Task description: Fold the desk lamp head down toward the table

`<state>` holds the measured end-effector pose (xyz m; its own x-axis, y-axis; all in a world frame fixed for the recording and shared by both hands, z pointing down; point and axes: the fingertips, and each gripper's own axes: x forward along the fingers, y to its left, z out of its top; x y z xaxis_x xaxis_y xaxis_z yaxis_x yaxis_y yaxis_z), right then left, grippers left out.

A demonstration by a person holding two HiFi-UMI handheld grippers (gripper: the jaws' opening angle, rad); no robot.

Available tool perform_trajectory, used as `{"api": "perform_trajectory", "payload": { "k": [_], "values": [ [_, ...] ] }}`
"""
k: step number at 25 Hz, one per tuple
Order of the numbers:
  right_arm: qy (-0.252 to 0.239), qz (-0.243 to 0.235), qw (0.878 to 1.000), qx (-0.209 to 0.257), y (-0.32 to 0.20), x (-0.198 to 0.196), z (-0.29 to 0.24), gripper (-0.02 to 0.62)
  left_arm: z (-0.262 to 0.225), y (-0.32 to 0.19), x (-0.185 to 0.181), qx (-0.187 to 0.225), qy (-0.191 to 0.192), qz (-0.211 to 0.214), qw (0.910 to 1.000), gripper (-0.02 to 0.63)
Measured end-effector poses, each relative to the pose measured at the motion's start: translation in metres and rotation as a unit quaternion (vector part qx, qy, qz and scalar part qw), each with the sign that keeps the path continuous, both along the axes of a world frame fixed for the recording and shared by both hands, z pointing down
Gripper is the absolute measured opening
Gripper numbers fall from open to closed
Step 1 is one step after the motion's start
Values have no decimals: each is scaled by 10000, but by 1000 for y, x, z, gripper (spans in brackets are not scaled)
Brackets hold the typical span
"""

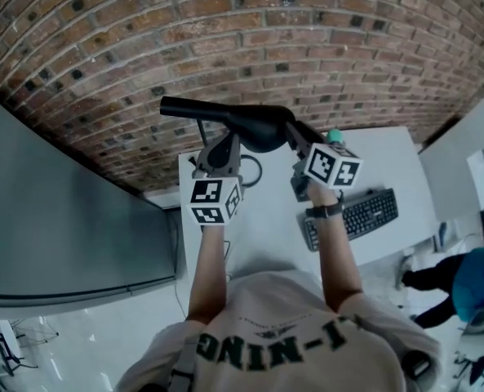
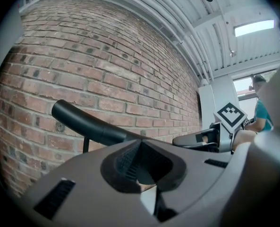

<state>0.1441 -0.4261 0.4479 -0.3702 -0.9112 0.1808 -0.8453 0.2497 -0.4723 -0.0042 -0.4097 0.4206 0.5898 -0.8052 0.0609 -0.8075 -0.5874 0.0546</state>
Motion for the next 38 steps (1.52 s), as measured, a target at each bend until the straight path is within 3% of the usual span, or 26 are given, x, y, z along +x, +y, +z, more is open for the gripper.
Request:
{"api": "perform_trajectory", "payload": {
  "k": [9, 17, 18, 19, 38],
  "values": [
    [156, -73, 9994, -292, -3, -8, 36, 117, 11, -2, 1, -98, -79, 6, 9999, -3],
    [635, -61, 9979, -88, -4, -14, 42, 112, 17, -4, 3, -156, -125, -11, 9998, -3],
    [735, -36, 9973, -17, -5, -16, 43, 38, 18, -4, 3, -163, -129, -8, 9998, -3],
    [843, -4, 9964, 53, -6, -17, 42, 34, 18, -4, 4, -166, -132, -5, 9998, -3],
    [1500, -108, 9879, 382, -10, -47, 81, 11, 28, -11, -7, -276, -151, -172, 9994, -3]
  ]
}}
